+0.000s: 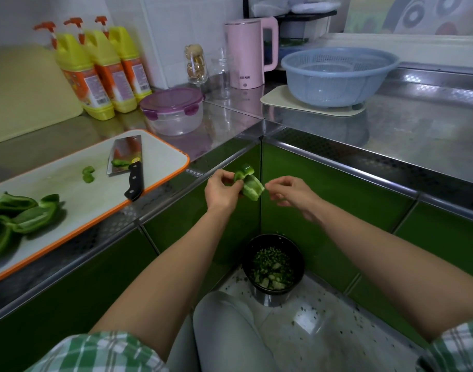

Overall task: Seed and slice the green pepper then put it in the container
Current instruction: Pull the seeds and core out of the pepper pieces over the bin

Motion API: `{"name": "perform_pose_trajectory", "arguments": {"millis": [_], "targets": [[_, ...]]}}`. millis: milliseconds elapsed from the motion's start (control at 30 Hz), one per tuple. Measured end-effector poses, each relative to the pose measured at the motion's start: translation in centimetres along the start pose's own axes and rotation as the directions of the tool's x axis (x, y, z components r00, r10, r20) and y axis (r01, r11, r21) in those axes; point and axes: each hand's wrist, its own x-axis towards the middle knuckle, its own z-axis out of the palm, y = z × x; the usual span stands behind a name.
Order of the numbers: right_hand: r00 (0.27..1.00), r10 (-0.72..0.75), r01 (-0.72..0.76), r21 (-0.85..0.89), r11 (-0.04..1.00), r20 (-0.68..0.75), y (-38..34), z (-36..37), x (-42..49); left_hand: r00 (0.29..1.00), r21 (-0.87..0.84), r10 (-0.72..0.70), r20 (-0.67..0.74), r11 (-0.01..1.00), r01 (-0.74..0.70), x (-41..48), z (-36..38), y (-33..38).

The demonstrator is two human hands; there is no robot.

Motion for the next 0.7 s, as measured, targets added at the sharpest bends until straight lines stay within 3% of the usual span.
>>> {"name": "perform_pose_trajectory", "arguments": {"millis": [133,267,433,633,700], "targets": [[0.998,0.058,-0.058,-0.011,0.998,0.014,-0.5,1.1,0.3,1.0,-0.033,0.023,0.013,0.999,-0.023,-0.5,0.5,0.2],[0.992,0.127,-0.13,-0.16,0.979,-0.027,0.2,0.2,0.1,0.997,0.001,0.07,-0.024,0.998,-0.07,-0.3,-0.1,0.4],[0.994,0.108,-0.108,0.028,0.994,-0.009,-0.5,0.5,0.2,0.993,0.044,0.118,0.003,0.992,-0.118,-0.1,-0.3,0.0],[0.988,0.149,-0.152,-0.164,0.975,-0.033,-0.3,1.2,0.5,0.988,0.041,0.155,-0.005,0.987,-0.154,-0.5,-0.1,0.4],[0.993,0.107,-0.111,-0.083,0.99,-0.059,0.1,0.8,0.5,0.989,0.044,0.148,-0.009,0.988,-0.147,-0.3,-0.2,0.3]]}}
